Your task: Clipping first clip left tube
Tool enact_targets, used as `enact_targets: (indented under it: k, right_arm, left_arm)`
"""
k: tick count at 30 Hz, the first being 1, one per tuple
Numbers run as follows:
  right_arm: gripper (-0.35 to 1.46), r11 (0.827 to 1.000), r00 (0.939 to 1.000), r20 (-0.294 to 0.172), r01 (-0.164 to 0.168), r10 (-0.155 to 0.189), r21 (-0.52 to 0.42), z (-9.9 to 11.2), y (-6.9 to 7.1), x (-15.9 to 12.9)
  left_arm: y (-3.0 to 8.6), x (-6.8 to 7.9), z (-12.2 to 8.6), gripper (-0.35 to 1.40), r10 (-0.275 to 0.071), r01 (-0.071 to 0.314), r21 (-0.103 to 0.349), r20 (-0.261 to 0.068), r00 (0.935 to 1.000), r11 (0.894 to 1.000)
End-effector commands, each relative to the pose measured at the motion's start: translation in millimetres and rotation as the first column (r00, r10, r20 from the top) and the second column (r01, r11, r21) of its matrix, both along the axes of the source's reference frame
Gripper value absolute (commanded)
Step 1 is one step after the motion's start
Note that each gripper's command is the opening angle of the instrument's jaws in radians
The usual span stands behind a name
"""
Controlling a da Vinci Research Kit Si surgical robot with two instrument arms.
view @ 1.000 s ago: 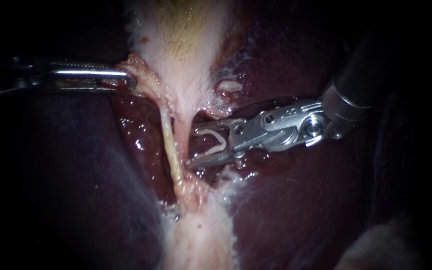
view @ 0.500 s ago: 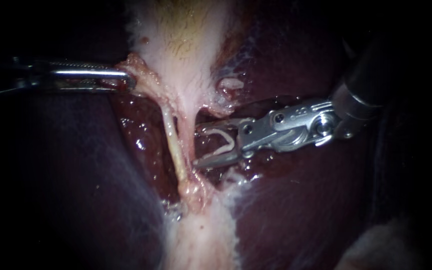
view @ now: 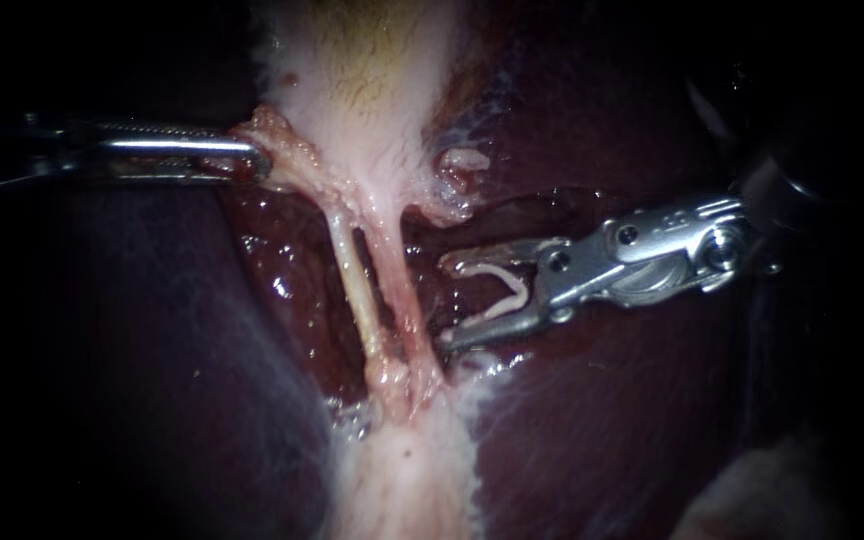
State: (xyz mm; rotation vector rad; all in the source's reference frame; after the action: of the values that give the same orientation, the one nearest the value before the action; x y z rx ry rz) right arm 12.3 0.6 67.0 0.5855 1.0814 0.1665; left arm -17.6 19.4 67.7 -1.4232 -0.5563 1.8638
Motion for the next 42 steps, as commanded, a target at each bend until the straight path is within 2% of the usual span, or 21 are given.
enact_targets:
  k: [1,2,8,16,24,29,36,42]
  right_arm:
    - [0.50,1.000,0.9998,-0.013,0.013,-0.013,0.021,-0.5,-0.2,0.0]
    - [0.50,0.999,0.9994,-0.023,0.026,-0.025,0.029,-0.9,-0.4,0.0]
    - [0.50,0.997,0.9983,-0.042,0.043,-0.041,0.068,-2.8,-1.8,1.1]
    - [0.50,0.995,0.9988,-0.041,0.030,-0.026,0.095,-3.4,-2.5,3.6]
    - [0.50,0.992,0.9998,-0.018,0.014,-0.012,0.125,-0.8,-2.9,5.9]
    - [0.50,0.991,0.9999,-0.014,0.012,-0.010,0.133,1.2,-3.1,6.0]
    - [0.50,0.994,0.9996,0.028,0.001,-0.004,0.114,3.1,-1.9,5.5]
    - [0.50,0.994,0.9994,0.035,-0.008,0.004,0.105,4.7,-1.3,5.3]
  left_arm:
    - [0.0,0.0,0.0,-0.35,0.000,0.000,0.000,0.000,1.0000,1.000]
    - [0.0,0.0,0.0,-0.35,0.000,0.000,0.000,0.000,1.0000,1.000]
    - [0.0,0.0,0.0,-0.35,0.000,0.000,0.000,0.000,1.0000,1.000]
    - [0.0,-0.1,0.0,-0.35,0.000,0.000,0.000,0.000,1.0000,1.000]
    - [0.0,-0.1,0.0,-0.35,-0.001,0.001,0.000,0.000,1.0000,1.000]
    - [0.0,-0.1,0.0,-0.35,-0.001,0.001,0.000,0.000,1.0000,1.000]
    - [0.0,-0.1,0.0,-0.35,-0.001,0.001,0.000,-0.001,1.0000,1.000]
    - [-0.1,-0.1,0.0,-0.35,-0.001,0.001,0.000,-0.001,1.0000,1.000]
